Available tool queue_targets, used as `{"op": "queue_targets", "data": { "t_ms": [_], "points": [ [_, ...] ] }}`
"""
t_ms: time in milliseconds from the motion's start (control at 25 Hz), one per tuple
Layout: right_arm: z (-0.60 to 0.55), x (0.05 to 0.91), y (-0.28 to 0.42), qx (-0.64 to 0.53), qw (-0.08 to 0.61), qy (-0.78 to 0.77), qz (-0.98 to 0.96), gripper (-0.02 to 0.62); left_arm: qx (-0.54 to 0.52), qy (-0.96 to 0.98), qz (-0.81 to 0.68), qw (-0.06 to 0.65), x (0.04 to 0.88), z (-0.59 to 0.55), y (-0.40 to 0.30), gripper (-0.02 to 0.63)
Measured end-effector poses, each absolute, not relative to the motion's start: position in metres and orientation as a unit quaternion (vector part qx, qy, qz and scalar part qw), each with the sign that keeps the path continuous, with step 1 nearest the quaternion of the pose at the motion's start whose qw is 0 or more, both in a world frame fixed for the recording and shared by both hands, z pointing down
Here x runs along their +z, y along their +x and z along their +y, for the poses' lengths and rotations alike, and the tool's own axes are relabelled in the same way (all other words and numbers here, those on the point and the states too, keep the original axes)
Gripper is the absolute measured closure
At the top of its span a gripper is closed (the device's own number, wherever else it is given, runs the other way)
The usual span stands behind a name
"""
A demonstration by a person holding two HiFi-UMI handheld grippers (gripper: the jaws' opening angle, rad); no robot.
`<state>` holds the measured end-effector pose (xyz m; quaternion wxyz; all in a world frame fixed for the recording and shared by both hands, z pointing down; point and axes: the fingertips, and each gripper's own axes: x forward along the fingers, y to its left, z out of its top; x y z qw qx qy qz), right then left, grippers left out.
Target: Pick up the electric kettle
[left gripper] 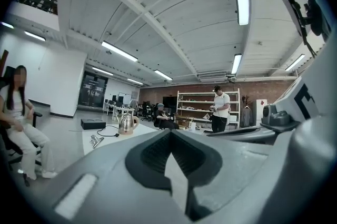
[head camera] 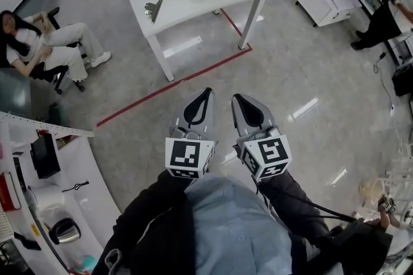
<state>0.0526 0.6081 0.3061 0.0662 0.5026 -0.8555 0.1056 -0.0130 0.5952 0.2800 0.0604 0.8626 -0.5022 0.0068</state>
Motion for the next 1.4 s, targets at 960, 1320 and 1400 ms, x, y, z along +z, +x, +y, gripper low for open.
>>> {"op": "queue_targets", "data": {
  "t_ms": [960, 1320, 1400],
  "points": [
    [0.499, 0.289, 0.029, 0.081, 0.052, 0.514, -0.852, 0.571, 0.001, 0.874, -0.482, 0.069, 0.286, 0.499, -0.026, 0.606],
    [0.442, 0.296, 0.053, 0.093, 0.039, 0.508, -0.856, 0.571, 0.023, 0.868, -0.493, 0.061, 0.289, 0.443, -0.008, 0.606],
    [0.428, 0.297, 0.061, 0.098, 0.036, 0.507, -0.856, 0.571, 0.028, 0.868, -0.492, 0.060, 0.289, 0.430, 0.001, 0.605]
  ]
}}
